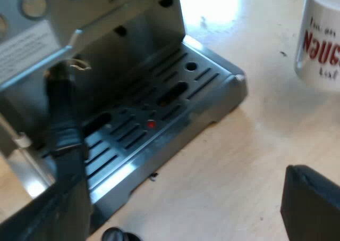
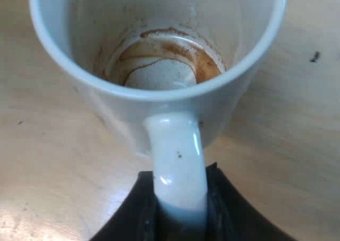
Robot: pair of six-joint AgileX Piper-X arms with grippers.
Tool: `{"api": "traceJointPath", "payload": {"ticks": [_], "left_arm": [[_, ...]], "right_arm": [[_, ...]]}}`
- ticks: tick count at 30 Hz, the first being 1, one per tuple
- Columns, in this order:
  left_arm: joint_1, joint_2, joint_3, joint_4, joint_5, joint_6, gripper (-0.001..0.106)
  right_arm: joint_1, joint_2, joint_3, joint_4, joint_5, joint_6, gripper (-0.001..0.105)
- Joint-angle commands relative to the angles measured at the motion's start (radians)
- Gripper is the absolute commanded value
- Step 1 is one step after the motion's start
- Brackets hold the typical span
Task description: Place mug into machine
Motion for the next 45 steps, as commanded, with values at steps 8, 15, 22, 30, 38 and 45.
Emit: {"api": "traceJointPath", "payload": {"ticks": [8,15,22,30,38,45], "left_arm": [[0.109,-0.068,0.077,0.007,-0.005,-0.011,0.102],[0.269,-0.075,0.096,-0.001,0.134,0.114,0.102],[0.273,-0.075,0.176,-0.059,0.162,0.128,0.102],[0.268,-0.075,0.294,-0.222,0.251,0.051,0.102],[0.268,-0.053,0.327,-0.262,0.222,0.051,0.102],[0.268,-0.053,0.327,-0.291,0.195,0.051,0.102]], "right_arm": [[0.138,0.135,-0.088,-0.112,0.04,0.072,0.0],[0.142,0.186,-0.117,-0.148,0.043,0.082,0.0],[0.142,0.231,-0.147,-0.169,0.043,0.082,0.0],[0.142,0.233,-0.147,-0.178,0.043,0.086,0.0],[0.142,0.233,-0.147,-0.178,0.043,0.088,0.0],[0.142,0.233,-0.147,-0.193,0.043,0.088,0.0]]}}
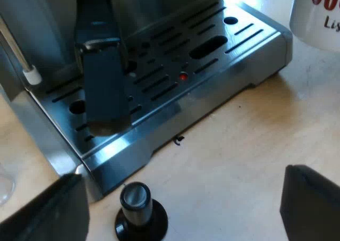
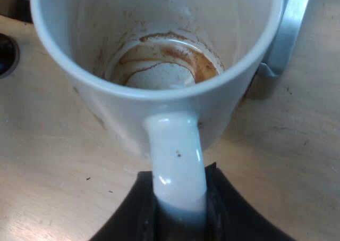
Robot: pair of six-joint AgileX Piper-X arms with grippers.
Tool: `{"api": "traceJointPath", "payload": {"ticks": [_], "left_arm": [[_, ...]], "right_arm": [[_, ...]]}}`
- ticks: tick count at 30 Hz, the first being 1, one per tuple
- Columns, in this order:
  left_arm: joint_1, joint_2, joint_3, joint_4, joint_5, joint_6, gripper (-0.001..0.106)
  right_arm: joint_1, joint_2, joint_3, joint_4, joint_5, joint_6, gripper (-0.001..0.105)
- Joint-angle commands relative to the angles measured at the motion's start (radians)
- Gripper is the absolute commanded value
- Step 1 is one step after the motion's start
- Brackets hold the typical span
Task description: Place mug into machine
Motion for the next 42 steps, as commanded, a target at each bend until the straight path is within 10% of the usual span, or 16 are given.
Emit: {"api": "traceJointPath", "payload": {"ticks": [1,42], "left_arm": [[-0.005,0.0,-0.004,-0.023,-0.026,-0.014,0.102],[-0.005,0.0,-0.004,-0.028,-0.036,-0.028,0.102]], "right_arm": [[0.002,-0.009,-0.023,-0.048,0.007,0.0,0.0],[0.048,0.255,-0.115,-0.219,0.0,-0.007,0.0]]}}
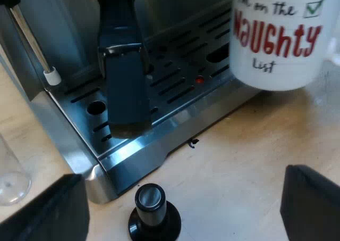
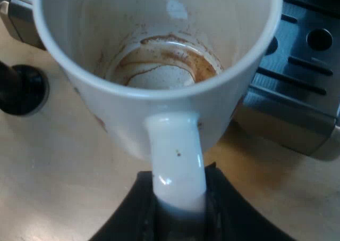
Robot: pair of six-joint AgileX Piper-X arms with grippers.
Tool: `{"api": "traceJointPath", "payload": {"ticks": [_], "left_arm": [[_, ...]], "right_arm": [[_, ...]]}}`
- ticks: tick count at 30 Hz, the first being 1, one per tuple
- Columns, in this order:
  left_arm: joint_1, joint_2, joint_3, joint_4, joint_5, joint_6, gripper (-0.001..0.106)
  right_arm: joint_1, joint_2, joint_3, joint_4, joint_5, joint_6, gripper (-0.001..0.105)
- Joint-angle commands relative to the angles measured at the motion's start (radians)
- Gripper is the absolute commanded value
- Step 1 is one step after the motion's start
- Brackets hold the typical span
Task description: Place mug into machine
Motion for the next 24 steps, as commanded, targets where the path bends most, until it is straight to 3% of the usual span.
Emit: {"api": "traceJointPath", "payload": {"ticks": [1,24], "left_arm": [[-0.005,0.0,-0.004,-0.017,0.007,-0.013,0.102],[-0.005,0.0,-0.004,-0.017,0.007,-0.013,0.102]], "right_arm": [[0.001,0.011,-0.022,-0.062,0.007,-0.011,0.0],[0.002,0.126,-0.023,-0.217,0.041,-0.011,0.0]]}}
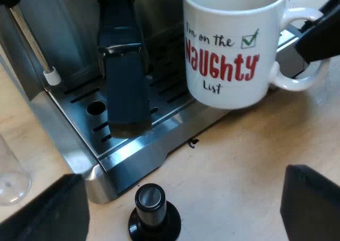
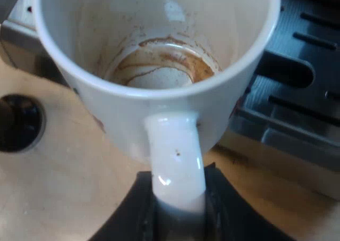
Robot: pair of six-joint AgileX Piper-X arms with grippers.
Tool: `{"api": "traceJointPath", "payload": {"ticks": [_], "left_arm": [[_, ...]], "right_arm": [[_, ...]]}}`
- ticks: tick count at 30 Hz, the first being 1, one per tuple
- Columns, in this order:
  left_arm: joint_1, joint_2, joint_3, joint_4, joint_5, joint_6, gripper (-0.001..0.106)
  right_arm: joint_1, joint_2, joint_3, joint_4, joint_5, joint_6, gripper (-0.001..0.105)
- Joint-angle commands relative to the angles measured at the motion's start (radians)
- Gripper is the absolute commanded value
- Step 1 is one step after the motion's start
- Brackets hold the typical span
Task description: Place mug into machine
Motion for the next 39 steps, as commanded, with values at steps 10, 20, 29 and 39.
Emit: {"api": "traceJointPath", "payload": {"ticks": [10,20,29,39], "left_arm": [[-0.005,0.0,-0.004,-0.017,0.007,-0.013,0.102],[-0.005,0.0,-0.004,-0.017,0.007,-0.013,0.102],[-0.005,0.0,-0.004,-0.017,0.007,-0.013,0.102],[-0.005,0.0,-0.004,-0.017,0.007,-0.013,0.102]], "right_arm": [[0.083,0.056,-0.023,-0.146,0.103,0.01,0.0],[0.084,0.086,-0.023,-0.211,0.182,0.068,0.0],[0.084,0.115,-0.023,-0.256,0.18,0.071,0.0],[0.084,0.139,-0.023,-0.296,0.182,0.071,0.0]]}}
